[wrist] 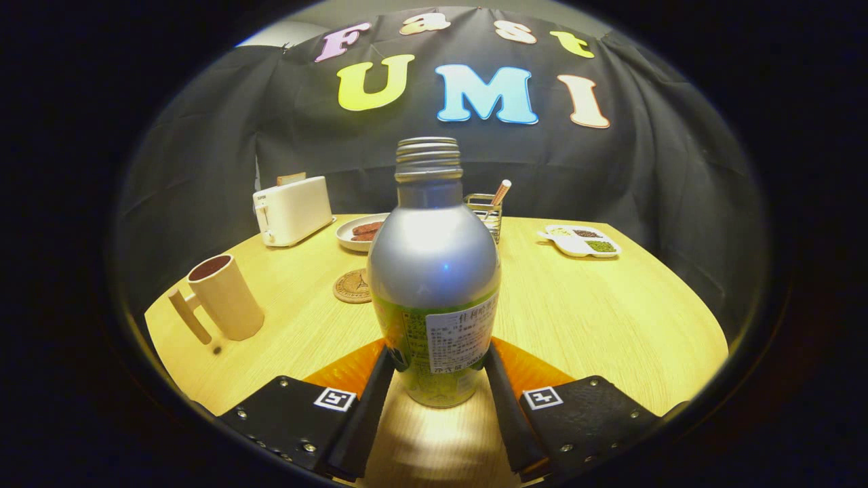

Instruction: Take the bottle from table, then pour the juice into the cup, finally place the bottle on the coaster

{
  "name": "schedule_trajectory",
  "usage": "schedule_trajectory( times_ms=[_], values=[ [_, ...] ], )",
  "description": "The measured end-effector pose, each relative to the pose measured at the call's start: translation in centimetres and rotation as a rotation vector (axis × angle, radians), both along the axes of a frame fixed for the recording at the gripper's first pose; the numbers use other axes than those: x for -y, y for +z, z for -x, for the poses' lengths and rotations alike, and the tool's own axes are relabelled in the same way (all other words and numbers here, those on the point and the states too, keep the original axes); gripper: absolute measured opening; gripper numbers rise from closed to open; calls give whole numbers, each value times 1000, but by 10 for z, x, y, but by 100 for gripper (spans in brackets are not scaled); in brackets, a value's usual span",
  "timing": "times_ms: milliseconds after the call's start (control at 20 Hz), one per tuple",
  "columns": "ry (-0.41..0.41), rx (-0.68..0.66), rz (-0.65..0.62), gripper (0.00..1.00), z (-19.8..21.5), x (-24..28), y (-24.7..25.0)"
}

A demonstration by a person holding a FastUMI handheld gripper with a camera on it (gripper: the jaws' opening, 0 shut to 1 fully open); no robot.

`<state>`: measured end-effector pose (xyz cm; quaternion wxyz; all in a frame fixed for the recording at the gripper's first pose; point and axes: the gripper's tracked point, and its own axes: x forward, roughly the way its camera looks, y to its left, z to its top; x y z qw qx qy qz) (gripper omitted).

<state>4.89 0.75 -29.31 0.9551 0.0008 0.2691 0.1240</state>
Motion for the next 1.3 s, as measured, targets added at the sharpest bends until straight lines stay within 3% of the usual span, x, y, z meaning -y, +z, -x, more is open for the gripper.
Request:
schedule_trajectory(
  times_ms=[750, 1300],
  values=[
    [232, 38, 278, 75, -2, -41, 47],
    [352, 88, 470, 75, -8, -68, 71]
  ],
)
